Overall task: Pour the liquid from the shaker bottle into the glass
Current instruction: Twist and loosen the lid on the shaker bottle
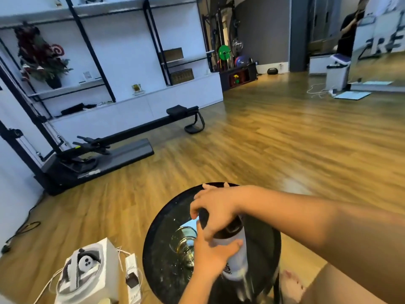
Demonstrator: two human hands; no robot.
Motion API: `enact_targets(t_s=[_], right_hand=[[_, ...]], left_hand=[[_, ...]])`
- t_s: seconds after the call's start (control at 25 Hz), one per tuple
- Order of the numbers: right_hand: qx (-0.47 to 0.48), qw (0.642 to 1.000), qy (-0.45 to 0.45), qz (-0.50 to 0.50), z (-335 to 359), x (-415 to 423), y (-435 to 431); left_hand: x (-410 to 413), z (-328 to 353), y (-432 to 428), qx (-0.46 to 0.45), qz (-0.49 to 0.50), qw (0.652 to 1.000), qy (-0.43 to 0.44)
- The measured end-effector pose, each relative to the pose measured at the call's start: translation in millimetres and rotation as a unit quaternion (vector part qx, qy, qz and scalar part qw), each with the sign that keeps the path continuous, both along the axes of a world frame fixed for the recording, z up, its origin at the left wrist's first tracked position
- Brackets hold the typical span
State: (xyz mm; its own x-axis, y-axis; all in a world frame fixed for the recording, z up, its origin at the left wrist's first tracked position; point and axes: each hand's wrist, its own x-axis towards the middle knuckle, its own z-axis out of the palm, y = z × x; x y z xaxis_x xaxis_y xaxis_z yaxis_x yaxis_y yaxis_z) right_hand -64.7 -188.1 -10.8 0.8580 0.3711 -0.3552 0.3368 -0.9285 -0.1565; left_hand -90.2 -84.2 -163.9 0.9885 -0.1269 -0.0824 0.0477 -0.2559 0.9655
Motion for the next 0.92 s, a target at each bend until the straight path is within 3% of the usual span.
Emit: enact_targets(t_s=[0.08, 0.16, 0.32, 0.4, 0.52, 0.68, 0.76, 0.84, 0.92], right_hand=[[-0.021, 0.996, -0.069, -0.052, -0.3, 0.9, 0.1], [-0.107, 0.985, -0.121, -0.065, -4.2, -0.1, 4.9], [0.015, 1.000, 0.020, -0.008, 2.6, 2.9, -3.4], [0.042, 0.999, -0.012, -0.028, -1.5, 5.6, -8.4], [-0.078, 0.990, -0.094, -0.075, -14.0, 1.9, -5.1], [0.036, 0.999, -0.024, 0.016, -13.9, 0.7, -10.4], [0.028, 0.998, -0.040, -0.030, -15.1, -0.7, -11.9], [-0.039, 0.994, -0.078, -0.070, -16.6, -0.4, -10.4], [0.010, 0.998, -0.054, -0.035, -16.5, 2.0, -13.1]], left_hand=[[6.6, -4.7, -0.1, 0.021, -0.014, 1.000, -0.002], [12.7, -8.5, -0.5, 0.030, -0.006, 0.999, -0.013], [12.0, -12.0, 3.3, 0.045, -0.015, 0.998, -0.049], [13.0, -15.3, 4.6, 0.046, 0.001, 0.998, -0.046], [10.2, -12.9, 4.2, 0.065, 0.007, 0.997, -0.042], [9.6, -11.8, 4.1, 0.056, -0.007, 0.997, -0.043], [9.2, -14.8, 4.4, 0.065, 0.004, 0.997, -0.042], [9.7, -16.2, 4.3, 0.073, 0.003, 0.996, -0.049], [11.8, -19.1, 4.9, 0.074, 0.003, 0.996, -0.048]])
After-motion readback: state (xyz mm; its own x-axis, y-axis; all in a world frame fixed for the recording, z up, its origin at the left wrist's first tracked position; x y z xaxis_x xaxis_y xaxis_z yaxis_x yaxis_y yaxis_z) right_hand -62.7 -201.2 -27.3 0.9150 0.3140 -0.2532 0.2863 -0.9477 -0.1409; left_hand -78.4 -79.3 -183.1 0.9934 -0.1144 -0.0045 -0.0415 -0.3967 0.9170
